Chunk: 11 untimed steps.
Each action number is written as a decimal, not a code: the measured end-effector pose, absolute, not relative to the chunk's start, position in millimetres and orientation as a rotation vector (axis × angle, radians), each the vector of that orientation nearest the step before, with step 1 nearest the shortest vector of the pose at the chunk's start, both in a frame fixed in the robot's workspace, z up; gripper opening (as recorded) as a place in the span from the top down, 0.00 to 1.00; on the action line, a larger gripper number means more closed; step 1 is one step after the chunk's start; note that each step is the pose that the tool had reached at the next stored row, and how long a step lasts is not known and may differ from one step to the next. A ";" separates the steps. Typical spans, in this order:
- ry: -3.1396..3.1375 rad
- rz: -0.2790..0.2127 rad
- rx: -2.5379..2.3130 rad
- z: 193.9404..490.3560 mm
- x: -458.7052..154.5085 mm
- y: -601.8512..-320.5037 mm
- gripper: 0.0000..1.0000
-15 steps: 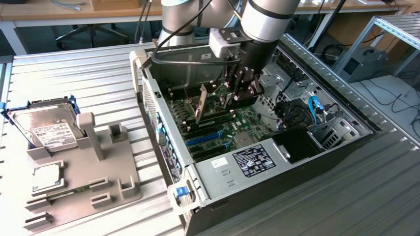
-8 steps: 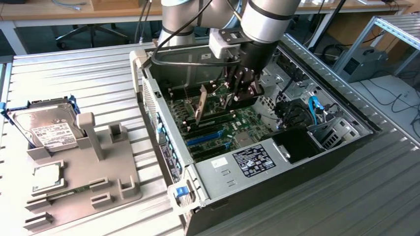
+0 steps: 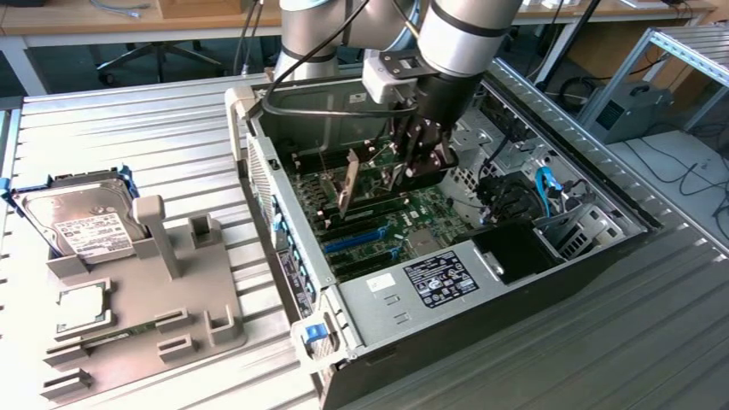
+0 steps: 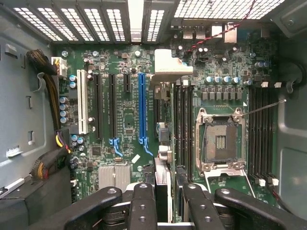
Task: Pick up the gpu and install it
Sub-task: 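Insert the gpu into the slot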
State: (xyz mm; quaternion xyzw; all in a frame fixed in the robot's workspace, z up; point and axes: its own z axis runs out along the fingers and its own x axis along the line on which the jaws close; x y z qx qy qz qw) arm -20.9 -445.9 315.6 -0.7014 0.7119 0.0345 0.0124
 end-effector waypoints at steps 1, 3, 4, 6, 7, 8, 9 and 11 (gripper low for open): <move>2.219 0.107 -2.186 315.5 -21.2 -446.1 0.73; 2.219 0.107 -2.186 315.4 -21.8 -446.6 0.73; 2.219 0.107 -2.186 315.3 -22.2 -447.0 0.73; 2.219 0.107 -2.187 315.2 -23.0 -448.0 0.73; 2.218 0.108 -2.187 315.1 -23.3 -448.4 0.73; 2.218 0.107 -2.187 315.1 -23.7 -448.9 0.73; 2.218 0.107 -2.187 315.1 -24.0 -449.4 0.73; 2.218 0.107 -2.187 314.9 -24.6 -450.4 0.73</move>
